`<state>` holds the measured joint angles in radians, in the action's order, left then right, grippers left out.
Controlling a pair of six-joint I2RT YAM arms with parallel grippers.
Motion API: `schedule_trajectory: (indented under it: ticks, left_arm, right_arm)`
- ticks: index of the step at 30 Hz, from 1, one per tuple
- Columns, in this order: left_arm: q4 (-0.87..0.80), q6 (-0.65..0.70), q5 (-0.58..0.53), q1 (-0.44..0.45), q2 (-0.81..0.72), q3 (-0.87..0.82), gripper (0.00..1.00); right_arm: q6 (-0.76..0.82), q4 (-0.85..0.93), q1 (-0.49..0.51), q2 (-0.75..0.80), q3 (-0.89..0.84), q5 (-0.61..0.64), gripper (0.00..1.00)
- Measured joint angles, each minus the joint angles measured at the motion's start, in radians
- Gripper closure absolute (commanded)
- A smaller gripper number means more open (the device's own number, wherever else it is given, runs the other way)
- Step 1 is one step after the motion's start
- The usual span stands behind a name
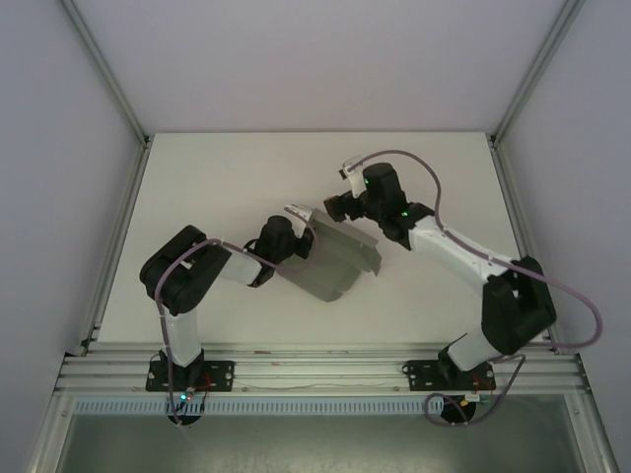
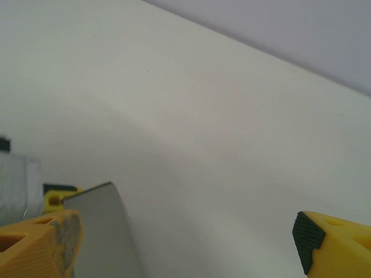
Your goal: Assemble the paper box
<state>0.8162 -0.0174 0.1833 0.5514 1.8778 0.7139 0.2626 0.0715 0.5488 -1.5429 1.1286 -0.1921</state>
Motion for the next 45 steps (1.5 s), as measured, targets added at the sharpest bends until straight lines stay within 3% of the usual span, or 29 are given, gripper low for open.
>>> schedule_trajectory:
  ticks: [13,18,28,30,35,41,45]
  left_arm:
    - [0.003,-0.008,-0.008,0.005,0.001,-0.003,0.94]
    - [0.003,-0.027,-0.010,0.005,0.001,-0.003,0.78]
    - [-0.005,-0.061,-0.047,0.006,0.026,0.044,0.76]
    - [0.000,-0.064,-0.047,0.010,0.043,0.054,0.78]
    - [0.014,-0.077,-0.070,0.009,0.056,0.060,1.00]
    - [0.011,-0.086,-0.109,0.015,0.058,0.063,1.00]
    - [0.006,-0.100,-0.133,0.025,0.042,0.048,1.00]
  right_arm:
    - [-0.042,0.062,-0.005,-0.204,0.072,-0.087,0.16]
    - [-0.032,0.087,-0.008,-0.222,0.087,-0.135,0.18]
    - [-0.031,0.099,-0.009,-0.229,0.089,-0.168,0.20]
    - [-0.032,0.108,-0.013,-0.239,0.103,-0.176,0.20]
    - [-0.039,0.127,-0.019,-0.266,0.139,-0.196,0.23]
    - [-0.097,0.127,-0.028,-0.254,0.129,-0.196,0.20]
    - [-0.151,0.130,-0.028,-0.159,0.042,-0.152,0.16]
